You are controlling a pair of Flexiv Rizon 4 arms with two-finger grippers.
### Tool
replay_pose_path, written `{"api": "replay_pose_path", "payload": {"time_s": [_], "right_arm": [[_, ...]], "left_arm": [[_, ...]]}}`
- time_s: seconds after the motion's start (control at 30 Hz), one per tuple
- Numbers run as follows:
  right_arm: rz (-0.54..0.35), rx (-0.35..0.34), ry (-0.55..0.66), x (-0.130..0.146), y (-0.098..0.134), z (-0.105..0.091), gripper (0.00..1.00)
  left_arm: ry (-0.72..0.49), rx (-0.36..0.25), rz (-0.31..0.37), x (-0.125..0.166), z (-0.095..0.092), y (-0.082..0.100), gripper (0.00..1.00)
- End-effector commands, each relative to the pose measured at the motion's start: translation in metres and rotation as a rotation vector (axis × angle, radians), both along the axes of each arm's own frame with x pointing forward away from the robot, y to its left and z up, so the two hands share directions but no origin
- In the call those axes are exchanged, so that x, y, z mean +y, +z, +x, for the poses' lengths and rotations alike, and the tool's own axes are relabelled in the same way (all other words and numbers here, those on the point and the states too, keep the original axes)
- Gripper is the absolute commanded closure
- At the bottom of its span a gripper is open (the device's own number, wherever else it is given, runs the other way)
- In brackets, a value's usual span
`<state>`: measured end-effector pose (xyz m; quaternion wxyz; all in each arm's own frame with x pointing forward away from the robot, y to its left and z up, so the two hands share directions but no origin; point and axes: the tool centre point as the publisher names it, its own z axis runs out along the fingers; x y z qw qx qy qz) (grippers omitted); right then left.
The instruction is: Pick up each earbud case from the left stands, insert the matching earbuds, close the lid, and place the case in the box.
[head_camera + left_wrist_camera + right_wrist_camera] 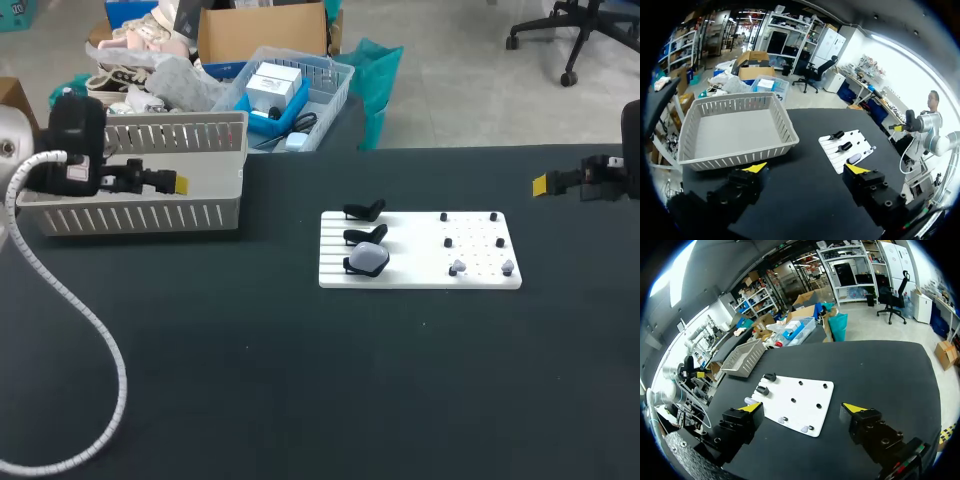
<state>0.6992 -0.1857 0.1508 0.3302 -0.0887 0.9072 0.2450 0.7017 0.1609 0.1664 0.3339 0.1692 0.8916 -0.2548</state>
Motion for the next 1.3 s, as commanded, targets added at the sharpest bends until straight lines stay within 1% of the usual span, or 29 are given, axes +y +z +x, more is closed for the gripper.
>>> {"api": "replay_pose_path", "payload": {"time_s": [0.03, 0.13, 0.2, 0.23, 0.43, 0.53, 0.57, 0.63, 0.7, 0.73, 0.77, 0.93, 1.03, 1.13, 1.3], "right_arm": [[0.0, 0.0, 0.002, 0.0, -0.001, 0.001, 0.0], [0.0, 0.0, 0.002, 0.0, -0.001, 0.001, 0.0], [0.0, 0.0, 0.002, 0.0, -0.001, 0.001, 0.0], [0.0, 0.0, 0.002, 0.0, -0.001, 0.001, 0.0], [0.0, 0.0, 0.002, 0.0, -0.001, 0.001, 0.0], [0.0, 0.0, 0.002, 0.0, -0.001, 0.001, 0.0], [0.0, 0.0, 0.002, 0.0, -0.001, 0.001, 0.0], [0.0, 0.0, 0.002, 0.0, -0.001, 0.001, 0.0], [0.0, 0.0, 0.002, 0.0, -0.001, 0.001, 0.0], [0.0, 0.0, 0.002, 0.0, -0.001, 0.001, 0.0], [0.0, 0.0, 0.002, 0.0, -0.001, 0.001, 0.0], [0.0, 0.0, 0.002, 0.0, -0.001, 0.001, 0.0], [0.0, 0.0, 0.002, 0.0, -0.001, 0.001, 0.0], [0.0, 0.0, 0.002, 0.0, -0.001, 0.001, 0.0], [0.0, 0.0, 0.002, 0.0, -0.001, 0.001, 0.0]], "left_arm": [[-0.177, -0.055, -0.082, -0.002, 0.001, 0.001, 0.0], [-0.278, -0.109, -0.07, -0.011, 0.0, 0.002, 0.0], [-0.32, -0.149, -0.058, -0.017, 0.0, 0.002, 0.0], [-0.347, -0.159, -0.054, -0.02, 0.0, 0.002, 0.0], [-0.508, -0.26, 0.001, -0.038, -0.004, -0.003, 0.0], [-0.59, -0.276, 0.007, -0.048, -0.006, -0.007, 0.0], [-0.611, -0.288, 0.012, -0.051, -0.006, -0.007, 0.0], [-0.648, -0.289, 0.017, -0.059, -0.005, -0.009, 0.0], [-0.679, -0.31, 0.017, -0.066, -0.005, -0.009, 0.0], [-0.717, -0.302, 0.006, -0.069, -0.005, -0.009, 0.0], [-0.719, -0.301, 0.004, -0.073, -0.004, -0.009, 0.0], [-0.81, -0.324, 0.024, -0.092, 0.001, -0.023, 0.0], [-0.854, -0.362, 0.037, -0.103, 0.003, -0.031, 0.0], [-0.884, -0.398, 0.03, -0.114, 0.004, -0.036, 0.0], [-0.947, -0.402, 0.021, -0.13, 0.003, -0.045, 0.0]]}}
